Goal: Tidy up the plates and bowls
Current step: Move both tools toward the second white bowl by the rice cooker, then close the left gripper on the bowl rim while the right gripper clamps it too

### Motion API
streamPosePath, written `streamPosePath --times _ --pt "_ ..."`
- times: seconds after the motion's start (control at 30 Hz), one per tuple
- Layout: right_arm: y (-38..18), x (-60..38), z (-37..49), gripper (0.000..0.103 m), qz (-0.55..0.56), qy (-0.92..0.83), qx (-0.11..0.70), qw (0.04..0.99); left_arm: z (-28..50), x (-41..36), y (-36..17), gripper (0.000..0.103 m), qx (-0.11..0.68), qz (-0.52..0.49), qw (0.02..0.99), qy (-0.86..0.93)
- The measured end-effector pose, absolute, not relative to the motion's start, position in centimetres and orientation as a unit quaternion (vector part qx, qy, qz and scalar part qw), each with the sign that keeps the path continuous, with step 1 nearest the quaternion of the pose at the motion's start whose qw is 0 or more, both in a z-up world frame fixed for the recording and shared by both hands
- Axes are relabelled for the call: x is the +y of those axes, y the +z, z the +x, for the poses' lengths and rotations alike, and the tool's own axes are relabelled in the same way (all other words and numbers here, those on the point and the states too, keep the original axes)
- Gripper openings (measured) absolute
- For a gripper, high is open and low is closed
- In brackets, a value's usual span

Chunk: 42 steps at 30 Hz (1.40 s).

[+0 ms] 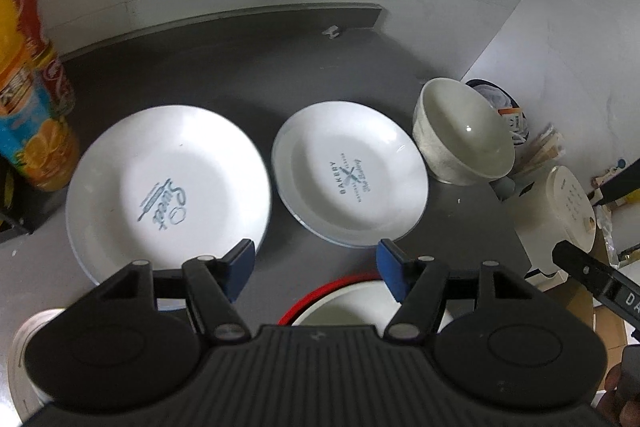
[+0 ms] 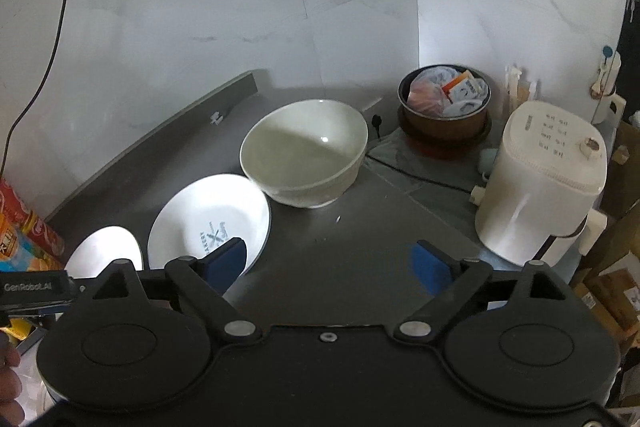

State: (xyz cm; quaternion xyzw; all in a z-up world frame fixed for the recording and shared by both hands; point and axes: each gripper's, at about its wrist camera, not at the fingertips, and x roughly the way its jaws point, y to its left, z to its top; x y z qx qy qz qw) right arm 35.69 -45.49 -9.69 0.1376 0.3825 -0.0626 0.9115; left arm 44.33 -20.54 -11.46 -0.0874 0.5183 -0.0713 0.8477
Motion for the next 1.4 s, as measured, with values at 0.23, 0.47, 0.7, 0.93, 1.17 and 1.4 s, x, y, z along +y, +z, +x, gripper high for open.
streamPosePath --times 0.23,0.47,0.7,0.93,1.17,1.4 --pt "-10.0 -46.8 36.7 0.091 0.149 -0.063 0.383 0.910 46.1 -22.1 -11.5 0.066 0.520 -0.085 0.847 -0.075" --pt "-10.7 -49.5 39.1 0.090 0.157 -0.059 0.378 0.911 48.6 -24.5 -11.8 0.066 0.520 -0.085 0.848 -0.065" --pt "-12.0 -52.3 42.8 0.085 0.164 -0.034 0.389 0.906 51.3 -27.8 -12.4 0.066 0.517 -0.093 0.850 -0.047" --pt "-13.8 -54.3 47.0 0.072 0.173 -0.001 0.410 0.896 53.8 -30.7 -13.8 0.062 0.522 -0.109 0.845 -0.031" --pt "-15.5 -55.1 50.2 0.063 0.176 0.025 0.427 0.887 56.4 -32.5 -15.3 0.054 0.527 -0.122 0.841 -0.021" --pt "-16.9 -55.9 52.5 0.053 0.183 0.033 0.444 0.877 58.6 -33.1 -17.0 0.041 0.537 -0.138 0.832 -0.008"
